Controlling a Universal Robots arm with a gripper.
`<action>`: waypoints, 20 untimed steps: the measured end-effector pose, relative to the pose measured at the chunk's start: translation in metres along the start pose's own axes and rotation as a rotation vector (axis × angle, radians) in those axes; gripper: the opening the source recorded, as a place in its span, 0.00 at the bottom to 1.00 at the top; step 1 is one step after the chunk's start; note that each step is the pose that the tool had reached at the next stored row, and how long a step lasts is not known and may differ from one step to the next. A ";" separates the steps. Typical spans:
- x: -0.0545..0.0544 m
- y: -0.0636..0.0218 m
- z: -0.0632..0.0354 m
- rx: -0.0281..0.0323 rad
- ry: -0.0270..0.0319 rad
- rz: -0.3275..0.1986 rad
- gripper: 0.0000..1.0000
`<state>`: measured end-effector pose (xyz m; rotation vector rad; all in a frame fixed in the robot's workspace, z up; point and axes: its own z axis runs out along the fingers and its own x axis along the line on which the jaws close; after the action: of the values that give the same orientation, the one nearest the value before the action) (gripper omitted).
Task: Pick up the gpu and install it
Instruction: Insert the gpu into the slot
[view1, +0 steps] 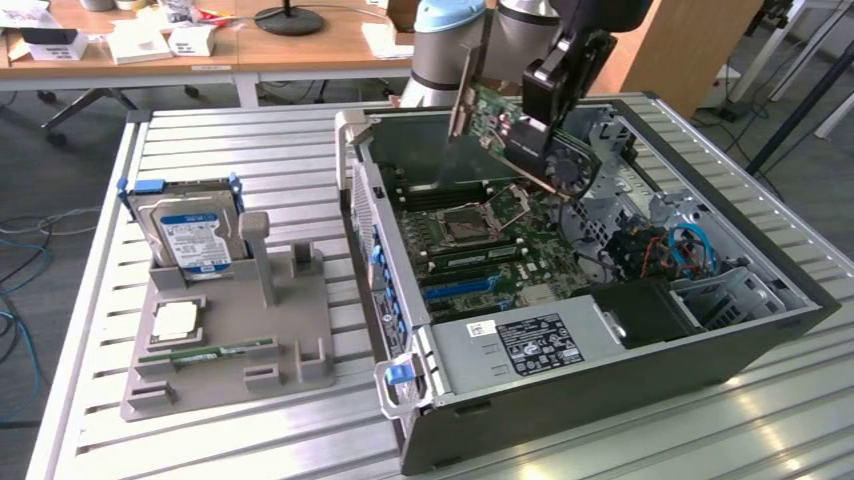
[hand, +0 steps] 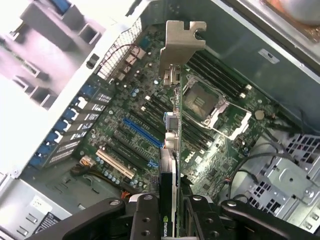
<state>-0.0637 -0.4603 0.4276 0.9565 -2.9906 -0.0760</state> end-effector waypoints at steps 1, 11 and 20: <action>0.000 0.0000 0.0001 -0.0003 0.0008 -0.018 0.26; 0.000 -0.0001 0.0014 -0.0027 0.0092 -0.199 0.26; 0.000 -0.0001 0.0031 -0.0050 0.0169 -0.363 0.26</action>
<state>-0.0637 -0.4602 0.4245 1.4772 -2.7607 -0.0742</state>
